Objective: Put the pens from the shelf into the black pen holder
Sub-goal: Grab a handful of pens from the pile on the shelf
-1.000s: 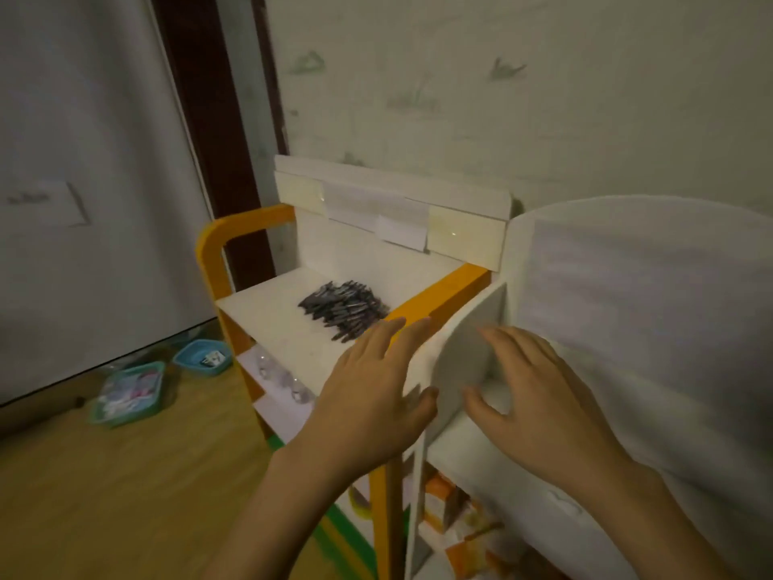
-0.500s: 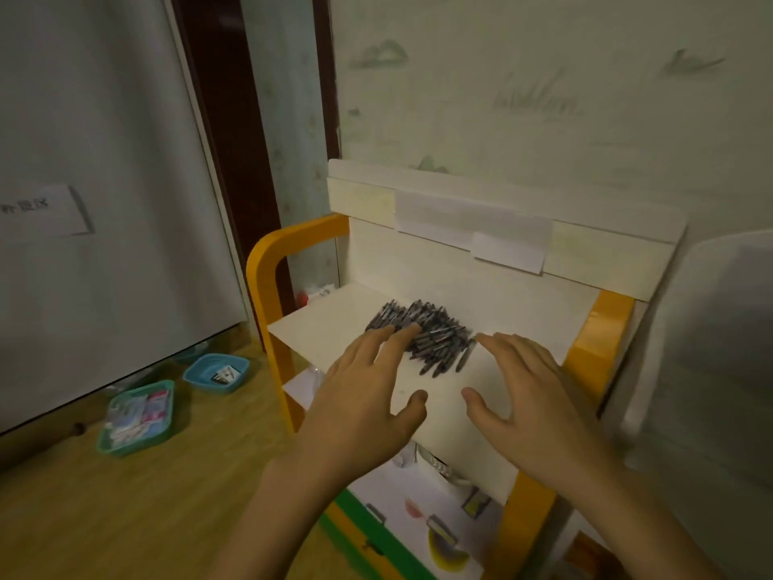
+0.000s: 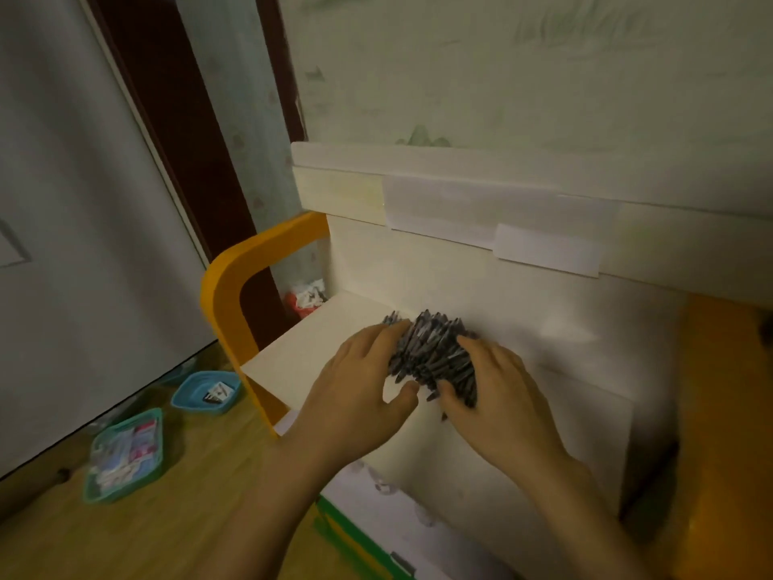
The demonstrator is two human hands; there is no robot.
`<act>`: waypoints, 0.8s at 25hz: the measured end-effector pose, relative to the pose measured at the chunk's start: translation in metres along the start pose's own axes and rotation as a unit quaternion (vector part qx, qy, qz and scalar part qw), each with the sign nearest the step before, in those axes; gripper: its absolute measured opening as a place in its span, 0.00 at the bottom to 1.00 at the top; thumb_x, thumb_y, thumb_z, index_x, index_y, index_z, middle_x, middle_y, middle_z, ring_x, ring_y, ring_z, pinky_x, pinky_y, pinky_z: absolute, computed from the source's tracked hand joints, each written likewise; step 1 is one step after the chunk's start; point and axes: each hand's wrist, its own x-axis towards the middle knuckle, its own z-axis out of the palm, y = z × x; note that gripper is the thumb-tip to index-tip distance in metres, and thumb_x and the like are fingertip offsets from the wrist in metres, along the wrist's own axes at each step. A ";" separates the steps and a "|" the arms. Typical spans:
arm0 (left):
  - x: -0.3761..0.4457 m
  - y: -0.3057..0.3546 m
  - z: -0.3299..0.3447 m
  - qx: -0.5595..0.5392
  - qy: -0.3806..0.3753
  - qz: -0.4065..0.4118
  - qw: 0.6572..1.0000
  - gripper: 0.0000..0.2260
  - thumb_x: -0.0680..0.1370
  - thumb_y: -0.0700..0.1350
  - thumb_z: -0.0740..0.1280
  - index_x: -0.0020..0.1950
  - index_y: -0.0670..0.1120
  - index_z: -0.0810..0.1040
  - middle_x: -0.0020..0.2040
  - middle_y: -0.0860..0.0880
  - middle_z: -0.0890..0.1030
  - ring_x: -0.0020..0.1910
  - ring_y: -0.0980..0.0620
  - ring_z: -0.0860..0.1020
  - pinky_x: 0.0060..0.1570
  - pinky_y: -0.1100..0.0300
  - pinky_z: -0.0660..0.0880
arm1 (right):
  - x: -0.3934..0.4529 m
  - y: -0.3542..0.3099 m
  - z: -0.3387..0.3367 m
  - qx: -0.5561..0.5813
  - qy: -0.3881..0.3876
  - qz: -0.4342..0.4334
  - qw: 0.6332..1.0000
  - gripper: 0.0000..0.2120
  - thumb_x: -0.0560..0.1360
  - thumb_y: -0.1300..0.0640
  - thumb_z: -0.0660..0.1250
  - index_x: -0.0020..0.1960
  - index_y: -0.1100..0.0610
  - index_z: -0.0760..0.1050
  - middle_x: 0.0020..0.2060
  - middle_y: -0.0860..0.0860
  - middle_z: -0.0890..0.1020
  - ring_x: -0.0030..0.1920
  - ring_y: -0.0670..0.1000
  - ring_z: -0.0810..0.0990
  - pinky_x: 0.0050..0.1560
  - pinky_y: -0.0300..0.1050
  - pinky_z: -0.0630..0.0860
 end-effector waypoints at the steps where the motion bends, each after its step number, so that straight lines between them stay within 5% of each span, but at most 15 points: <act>1: 0.016 -0.009 0.007 -0.005 -0.011 -0.002 1.000 0.30 0.78 0.56 0.63 0.77 0.56 0.54 0.74 0.55 0.63 0.72 0.56 0.61 0.65 0.66 0.59 | 0.012 0.005 0.008 0.004 0.000 0.017 1.000 0.27 0.74 0.43 0.63 0.71 0.48 0.63 0.65 0.47 0.72 0.65 0.49 0.68 0.60 0.47 0.74; 9: 0.102 -0.071 0.075 -0.067 -0.103 -0.021 0.992 0.31 0.77 0.55 0.65 0.77 0.53 0.57 0.73 0.53 0.65 0.70 0.53 0.65 0.67 0.59 0.66 | 0.072 0.043 0.055 -0.023 -0.049 0.139 0.989 0.27 0.73 0.40 0.60 0.70 0.46 0.64 0.64 0.46 0.73 0.64 0.49 0.69 0.60 0.50 0.74; 16: 0.170 -0.126 0.146 -0.085 -0.190 -0.120 0.971 0.31 0.75 0.61 0.65 0.74 0.50 0.63 0.68 0.47 0.71 0.64 0.47 0.71 0.61 0.49 0.74 | 0.099 0.053 0.068 -0.102 -0.068 0.164 0.979 0.30 0.77 0.39 0.58 0.75 0.48 0.58 0.70 0.45 0.66 0.70 0.49 0.63 0.70 0.44 0.63; 20: 0.191 -0.137 0.175 -0.080 -0.222 -0.138 0.962 0.42 0.67 0.70 0.65 0.73 0.48 0.62 0.67 0.45 0.70 0.65 0.44 0.69 0.62 0.46 0.72 | 0.112 0.055 0.074 -0.137 -0.079 0.182 0.970 0.31 0.77 0.37 0.56 0.76 0.47 0.56 0.71 0.45 0.64 0.70 0.49 0.62 0.71 0.44 0.60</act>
